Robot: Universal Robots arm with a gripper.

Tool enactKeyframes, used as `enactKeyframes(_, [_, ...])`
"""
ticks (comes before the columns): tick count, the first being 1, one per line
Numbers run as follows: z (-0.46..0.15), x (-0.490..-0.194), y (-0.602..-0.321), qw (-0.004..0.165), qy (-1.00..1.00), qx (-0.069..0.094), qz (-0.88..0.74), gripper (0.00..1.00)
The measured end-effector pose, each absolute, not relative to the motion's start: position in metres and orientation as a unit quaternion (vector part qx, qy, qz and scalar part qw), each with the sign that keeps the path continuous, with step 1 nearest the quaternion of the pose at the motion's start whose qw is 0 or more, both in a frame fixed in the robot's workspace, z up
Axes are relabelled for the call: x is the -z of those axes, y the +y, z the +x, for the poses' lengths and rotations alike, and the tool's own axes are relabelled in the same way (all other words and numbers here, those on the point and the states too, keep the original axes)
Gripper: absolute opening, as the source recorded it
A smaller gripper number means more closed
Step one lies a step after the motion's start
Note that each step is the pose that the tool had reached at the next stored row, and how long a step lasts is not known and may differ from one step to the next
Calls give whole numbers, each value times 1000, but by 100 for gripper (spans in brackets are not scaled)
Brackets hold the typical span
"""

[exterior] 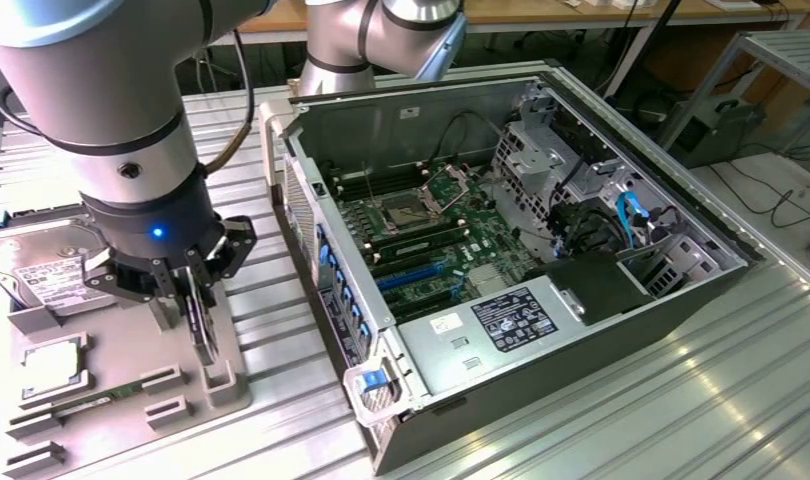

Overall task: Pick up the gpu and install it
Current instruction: 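Pick up the gpu and move the gpu toward the slot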

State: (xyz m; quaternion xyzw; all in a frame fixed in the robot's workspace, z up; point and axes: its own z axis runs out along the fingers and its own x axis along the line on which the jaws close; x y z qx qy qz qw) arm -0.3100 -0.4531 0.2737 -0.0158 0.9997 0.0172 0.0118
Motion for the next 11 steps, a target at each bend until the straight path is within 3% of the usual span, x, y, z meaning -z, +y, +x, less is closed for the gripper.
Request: enactKeyframes(11, [-310, -282, -453, 12, 1000, -18, -16, 28])
